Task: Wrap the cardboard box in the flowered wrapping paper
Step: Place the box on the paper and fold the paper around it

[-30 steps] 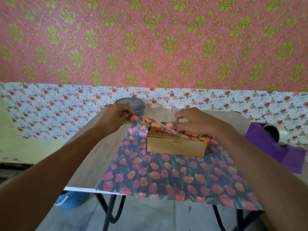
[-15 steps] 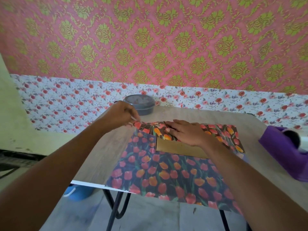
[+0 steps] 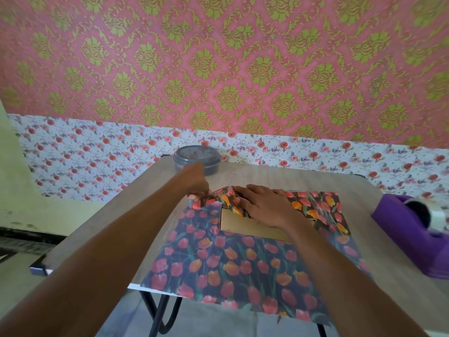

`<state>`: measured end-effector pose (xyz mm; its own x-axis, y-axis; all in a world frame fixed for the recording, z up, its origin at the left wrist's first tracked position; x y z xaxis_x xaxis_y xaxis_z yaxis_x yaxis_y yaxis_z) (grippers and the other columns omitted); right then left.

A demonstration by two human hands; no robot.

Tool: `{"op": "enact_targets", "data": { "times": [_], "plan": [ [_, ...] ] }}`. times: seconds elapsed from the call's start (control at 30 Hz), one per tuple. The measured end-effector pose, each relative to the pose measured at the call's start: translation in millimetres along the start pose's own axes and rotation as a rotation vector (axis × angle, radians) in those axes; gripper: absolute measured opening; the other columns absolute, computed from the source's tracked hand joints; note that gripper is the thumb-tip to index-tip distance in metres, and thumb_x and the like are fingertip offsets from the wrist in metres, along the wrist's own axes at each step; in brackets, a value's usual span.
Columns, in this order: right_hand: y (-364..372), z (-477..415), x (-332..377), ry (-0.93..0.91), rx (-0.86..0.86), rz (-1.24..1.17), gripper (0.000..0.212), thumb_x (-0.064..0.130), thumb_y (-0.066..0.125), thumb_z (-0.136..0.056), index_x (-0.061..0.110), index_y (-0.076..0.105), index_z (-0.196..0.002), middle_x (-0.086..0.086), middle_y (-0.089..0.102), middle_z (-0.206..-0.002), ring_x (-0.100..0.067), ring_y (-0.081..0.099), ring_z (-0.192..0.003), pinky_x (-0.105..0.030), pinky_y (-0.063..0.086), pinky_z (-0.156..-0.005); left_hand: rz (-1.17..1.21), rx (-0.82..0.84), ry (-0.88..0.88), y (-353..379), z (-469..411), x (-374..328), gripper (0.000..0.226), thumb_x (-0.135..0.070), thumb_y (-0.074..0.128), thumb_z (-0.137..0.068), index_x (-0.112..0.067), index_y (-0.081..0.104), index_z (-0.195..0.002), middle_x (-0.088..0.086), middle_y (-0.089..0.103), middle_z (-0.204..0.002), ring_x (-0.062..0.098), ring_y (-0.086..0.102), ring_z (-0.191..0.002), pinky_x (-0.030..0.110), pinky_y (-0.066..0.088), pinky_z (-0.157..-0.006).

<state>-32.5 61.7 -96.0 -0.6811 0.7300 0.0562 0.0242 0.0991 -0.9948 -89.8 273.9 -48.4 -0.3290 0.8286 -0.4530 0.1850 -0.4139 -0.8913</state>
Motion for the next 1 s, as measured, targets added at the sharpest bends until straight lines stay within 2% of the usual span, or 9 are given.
{"op": "enact_targets", "data": {
  "times": [0.2,0.33,0.5,0.63,0.7,0.8,0.87,0.93,1.0],
  "plan": [
    [-1,1,1,-0.01,-0.007,0.008,0.059,0.069,0.009,-0.1,0.051,0.019,-0.156,0.007,0.03,-0.166,-0.022,0.029,-0.152,-0.056,0.02,-0.117,0.112,0.117,-0.052,2,7,4,0.029,-0.024,0.08,-0.087,0.0,0.07,-0.074,0.007,0.064,-0.057,0.013,0.05,-0.041,0.021,0.038,-0.043],
    [0,0,1,-0.004,-0.011,0.011,0.06,0.07,0.008,-0.1,0.051,0.018,-0.156,0.007,0.029,-0.166,-0.021,0.028,-0.152,-0.054,0.019,-0.117,0.197,0.045,-0.152,3,3,9,0.023,-0.013,0.078,-0.088,0.005,0.065,-0.091,0.013,0.062,-0.073,0.019,0.053,-0.059,0.024,0.037,-0.046],
    [0,1,1,0.001,-0.018,-0.002,0.059,0.07,0.009,-0.1,0.051,0.023,-0.153,0.009,0.032,-0.164,-0.02,0.031,-0.15,-0.055,0.02,-0.116,0.31,-0.1,-0.242,-4,2,15,0.009,0.0,0.065,-0.09,-0.002,0.056,-0.089,0.011,0.056,-0.075,0.018,0.053,-0.059,0.026,0.042,-0.047],
    [-1,1,1,0.019,-0.002,-0.01,0.057,0.068,0.011,-0.1,0.05,0.025,-0.152,0.01,0.031,-0.164,-0.021,0.031,-0.15,-0.055,0.02,-0.115,0.737,-0.159,-0.406,-4,7,34,0.013,0.01,0.054,-0.095,-0.002,0.052,-0.088,0.014,0.058,-0.074,0.017,0.059,-0.036,0.024,0.045,-0.033],
    [-1,1,2,0.027,0.007,-0.014,0.057,0.067,0.011,-0.1,0.05,0.022,-0.153,0.01,0.03,-0.165,-0.021,0.03,-0.15,-0.055,0.019,-0.115,0.973,-0.111,-0.536,4,13,42,0.008,0.008,0.055,-0.096,0.0,0.054,-0.096,0.014,0.059,-0.084,0.021,0.063,-0.056,0.032,0.051,-0.049],
    [-2,1,3,0.024,0.017,-0.013,0.055,0.066,0.012,-0.101,0.051,0.02,-0.153,0.01,0.028,-0.165,-0.022,0.03,-0.15,-0.055,0.019,-0.116,1.042,-0.133,-0.569,11,17,44,0.014,0.003,0.052,-0.099,-0.004,0.05,-0.086,0.016,0.059,-0.099,0.024,0.059,-0.073,0.041,0.057,-0.079],
    [-2,2,3,0.022,0.016,-0.01,0.055,0.066,0.011,-0.101,0.051,0.019,-0.154,0.01,0.027,-0.166,-0.022,0.029,-0.151,-0.055,0.019,-0.116,1.058,-0.132,-0.53,13,16,41,0.016,-0.007,0.048,-0.101,-0.006,0.051,-0.085,0.016,0.06,-0.107,0.022,0.063,-0.081,0.036,0.059,-0.08],
    [-2,2,3,0.018,0.017,-0.008,0.056,0.065,0.011,-0.102,0.05,0.018,-0.155,0.011,0.027,-0.166,-0.021,0.028,-0.151,-0.055,0.018,-0.116,1.127,-0.108,-0.535,13,19,38,0.011,-0.016,0.049,-0.095,-0.007,0.055,-0.096,0.014,0.064,-0.106,0.025,0.064,-0.091,0.039,0.056,-0.088],
    [-2,2,3,0.012,0.021,-0.002,0.055,0.066,0.011,-0.102,0.05,0.017,-0.155,0.011,0.026,-0.166,-0.022,0.028,-0.151,-0.056,0.018,-0.116,1.124,-0.07,-0.522,16,14,40,0.021,-0.025,0.057,-0.093,-0.008,0.054,-0.105,0.015,0.064,-0.105,0.029,0.066,-0.093,0.042,0.056,-0.09]
  ]
}}
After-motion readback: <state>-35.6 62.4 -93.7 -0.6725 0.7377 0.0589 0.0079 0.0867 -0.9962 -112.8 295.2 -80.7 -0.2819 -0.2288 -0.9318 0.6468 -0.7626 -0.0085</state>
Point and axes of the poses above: each hand's wrist, its own z-axis away from the middle knuckle, its own y-axis out of the palm, x = y × z, the point moved 4 cm from there along -z, towards the middle knuckle
